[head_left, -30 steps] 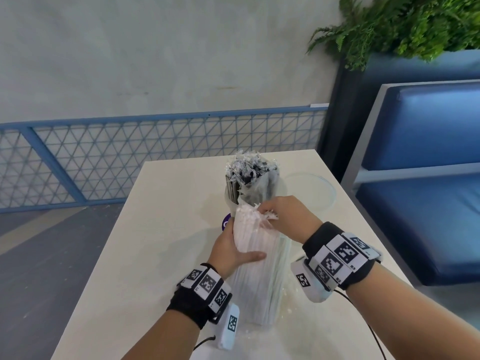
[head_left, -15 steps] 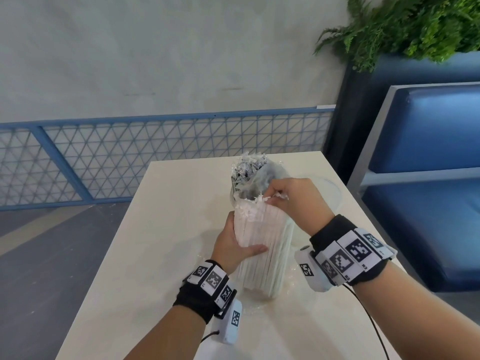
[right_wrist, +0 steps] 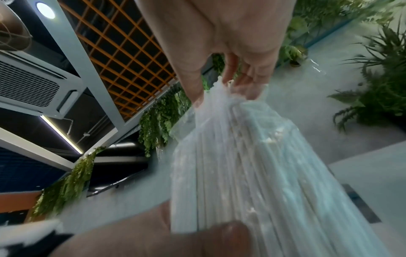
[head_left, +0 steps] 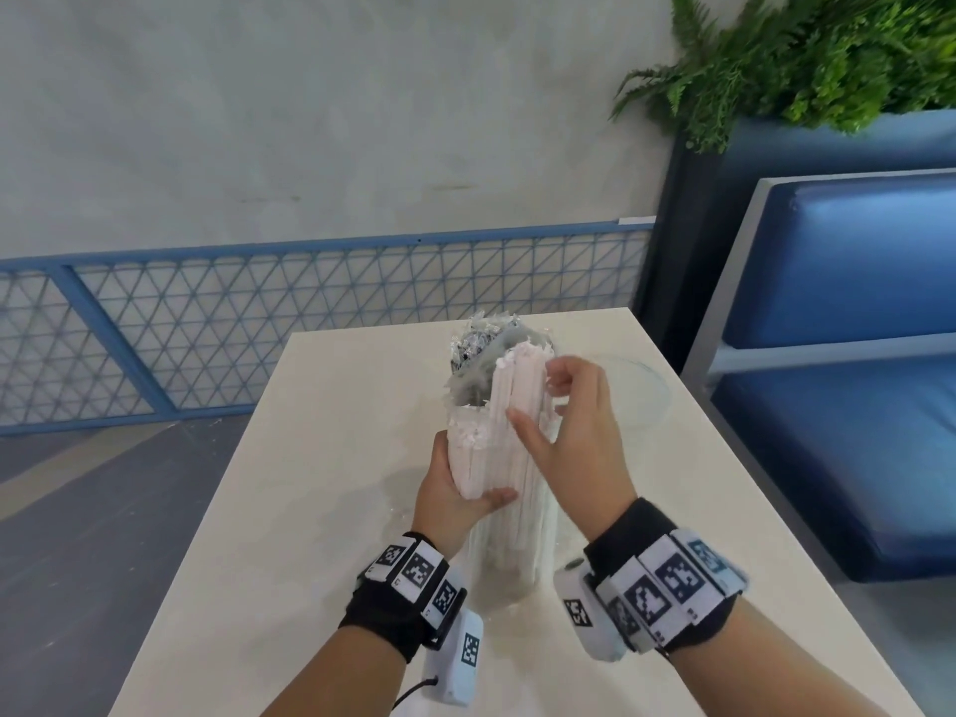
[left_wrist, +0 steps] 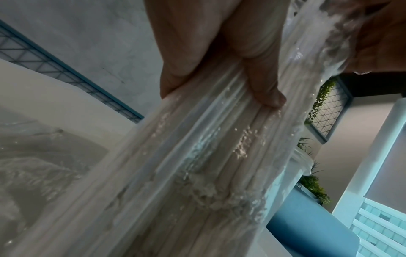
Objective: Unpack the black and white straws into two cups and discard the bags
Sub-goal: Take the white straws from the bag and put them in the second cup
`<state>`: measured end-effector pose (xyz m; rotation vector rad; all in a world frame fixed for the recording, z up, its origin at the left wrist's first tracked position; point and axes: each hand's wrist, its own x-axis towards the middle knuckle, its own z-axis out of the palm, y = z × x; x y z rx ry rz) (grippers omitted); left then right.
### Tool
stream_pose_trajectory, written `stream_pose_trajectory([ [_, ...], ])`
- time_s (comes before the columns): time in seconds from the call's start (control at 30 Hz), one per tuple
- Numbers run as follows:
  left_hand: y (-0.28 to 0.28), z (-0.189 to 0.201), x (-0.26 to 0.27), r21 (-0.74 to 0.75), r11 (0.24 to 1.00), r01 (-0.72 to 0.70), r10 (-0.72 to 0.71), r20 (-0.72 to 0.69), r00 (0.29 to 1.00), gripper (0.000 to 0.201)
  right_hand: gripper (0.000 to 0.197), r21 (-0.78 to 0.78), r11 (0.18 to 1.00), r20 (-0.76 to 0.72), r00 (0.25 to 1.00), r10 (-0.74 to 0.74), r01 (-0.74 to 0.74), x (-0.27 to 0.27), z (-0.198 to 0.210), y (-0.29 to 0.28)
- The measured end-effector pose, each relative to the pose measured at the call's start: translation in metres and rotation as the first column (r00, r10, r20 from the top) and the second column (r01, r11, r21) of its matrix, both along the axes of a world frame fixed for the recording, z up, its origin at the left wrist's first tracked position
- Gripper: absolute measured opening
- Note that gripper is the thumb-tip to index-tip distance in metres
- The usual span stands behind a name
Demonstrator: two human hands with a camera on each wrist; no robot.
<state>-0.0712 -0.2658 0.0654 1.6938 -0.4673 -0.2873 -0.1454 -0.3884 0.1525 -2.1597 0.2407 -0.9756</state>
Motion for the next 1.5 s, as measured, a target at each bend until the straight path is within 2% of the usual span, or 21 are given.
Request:
stream_pose_trajectory([
  [0.1, 0.000, -0.001, 0.000, 0.017, 1.000, -0.010, 0.010, 0.004, 1.000, 0.072, 0.052, 0.064, 0.998, -0.109, 0.994, -0.007, 0.014, 0.003, -0.010, 0.001],
  [0.2, -0.001, -0.001, -0.002, 0.031, 1.000, 0.000, -0.001, 0.013, 1.000, 0.075, 0.060, 0.095, 0.995, -0.283, 0.959, 0.031, -0.005, 0.009, -0.001, -0.003],
  [0.27, -0.002, 0.001, -0.002, 0.050, 0.999, 0.015, -0.016, 0.027, 1.000, 0.078, 0.065, 0.179, 0.984, -0.316, 0.948, 0.049, 0.009, 0.015, 0.005, -0.003],
  [0.37, -0.003, 0.001, -0.001, 0.094, 0.995, 0.039, -0.045, 0.061, 0.997, 0.079, 0.068, 0.272, 0.958, -0.299, 0.954, -0.010, 0.096, 0.025, 0.002, 0.003],
  [0.5, -0.003, -0.001, 0.000, 0.092, 0.995, 0.040, -0.046, 0.061, 0.997, 0.083, 0.055, 0.287, 0.937, -0.291, 0.950, -0.114, 0.201, 0.039, -0.007, 0.008],
  [0.67, -0.001, -0.001, 0.004, 0.078, 0.996, 0.045, -0.048, 0.031, 0.998, 0.083, 0.041, 0.382, 0.914, -0.202, 0.977, -0.064, 0.139, 0.044, -0.002, 0.002],
  [0.9, -0.001, 0.000, 0.007, 0.057, 0.995, 0.084, -0.086, 0.031, 0.996, 0.073, 0.028, 0.468, 0.882, -0.038, 0.998, -0.046, 0.059, 0.041, 0.034, -0.020],
  [1.03, -0.001, -0.002, 0.010, 0.054, 0.996, 0.068, -0.068, 0.010, 0.998, 0.078, 0.025, 0.466, 0.885, -0.042, 0.999, 0.018, 0.004, 0.036, 0.038, -0.024],
  [1.13, 0.000, -0.003, 0.010, 0.048, 0.997, 0.065, -0.065, 0.005, 0.998, 0.075, 0.037, 0.424, 0.905, -0.076, 0.995, 0.071, -0.032, 0.029, 0.034, -0.025],
  [1.27, -0.004, -0.003, 0.009, 0.050, 0.996, 0.071, -0.072, 0.010, 0.997, 0.076, 0.055, 0.324, 0.943, -0.080, 0.995, -0.055, 0.078, 0.024, 0.018, -0.012],
  [1.37, -0.005, -0.004, 0.009, 0.076, 0.994, 0.074, -0.076, 0.021, 0.997, 0.084, 0.047, 0.303, 0.942, -0.067, 0.989, -0.129, 0.143, 0.026, 0.009, -0.004],
  [1.5, -0.002, -0.004, 0.010, 0.080, 0.995, 0.066, -0.068, 0.026, 0.997, 0.083, 0.032, 0.400, 0.915, 0.009, 0.998, -0.055, 0.046, 0.031, 0.024, -0.014],
])
